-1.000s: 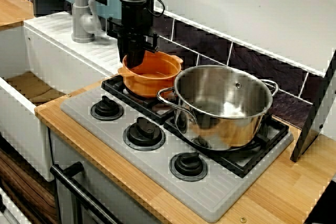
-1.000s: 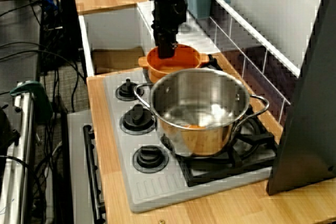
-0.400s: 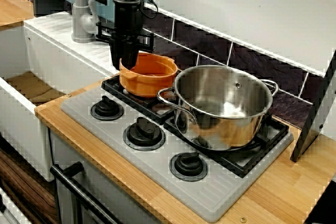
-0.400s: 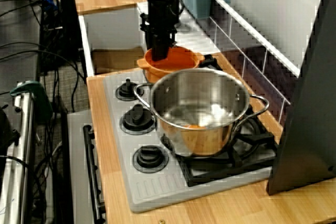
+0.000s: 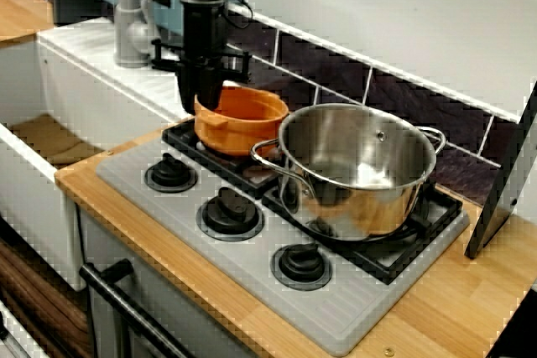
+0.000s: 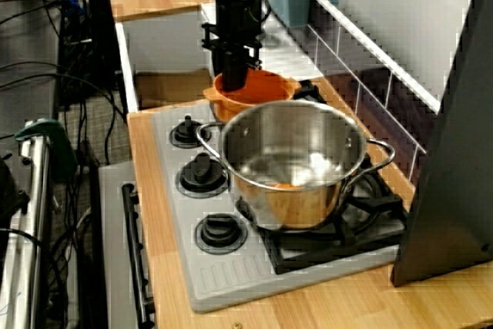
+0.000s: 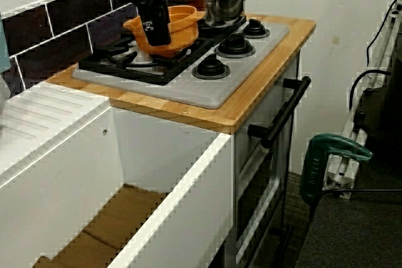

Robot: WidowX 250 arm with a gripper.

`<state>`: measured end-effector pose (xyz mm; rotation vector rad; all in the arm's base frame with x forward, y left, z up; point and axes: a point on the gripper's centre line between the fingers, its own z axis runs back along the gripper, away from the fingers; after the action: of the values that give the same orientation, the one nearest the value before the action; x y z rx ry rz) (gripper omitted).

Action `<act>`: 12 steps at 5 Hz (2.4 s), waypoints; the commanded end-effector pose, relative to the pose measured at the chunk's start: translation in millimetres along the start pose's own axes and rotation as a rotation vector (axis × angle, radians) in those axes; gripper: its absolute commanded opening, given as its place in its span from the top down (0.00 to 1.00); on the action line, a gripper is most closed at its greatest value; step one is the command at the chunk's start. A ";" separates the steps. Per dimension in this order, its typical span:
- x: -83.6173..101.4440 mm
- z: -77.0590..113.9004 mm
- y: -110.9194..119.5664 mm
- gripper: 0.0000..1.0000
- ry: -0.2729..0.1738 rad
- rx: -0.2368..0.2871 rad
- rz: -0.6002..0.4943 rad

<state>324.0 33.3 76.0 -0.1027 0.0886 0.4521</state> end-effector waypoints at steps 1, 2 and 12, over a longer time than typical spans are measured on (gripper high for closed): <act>1.7 29.2 -6.0 0.00 -0.069 -0.024 0.002; 4.1 33.8 -5.7 0.00 -0.058 -0.047 -0.019; 14.0 24.6 -3.4 0.00 -0.154 -0.011 -0.503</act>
<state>339.0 39.8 78.1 -0.1113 -0.0321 -0.0354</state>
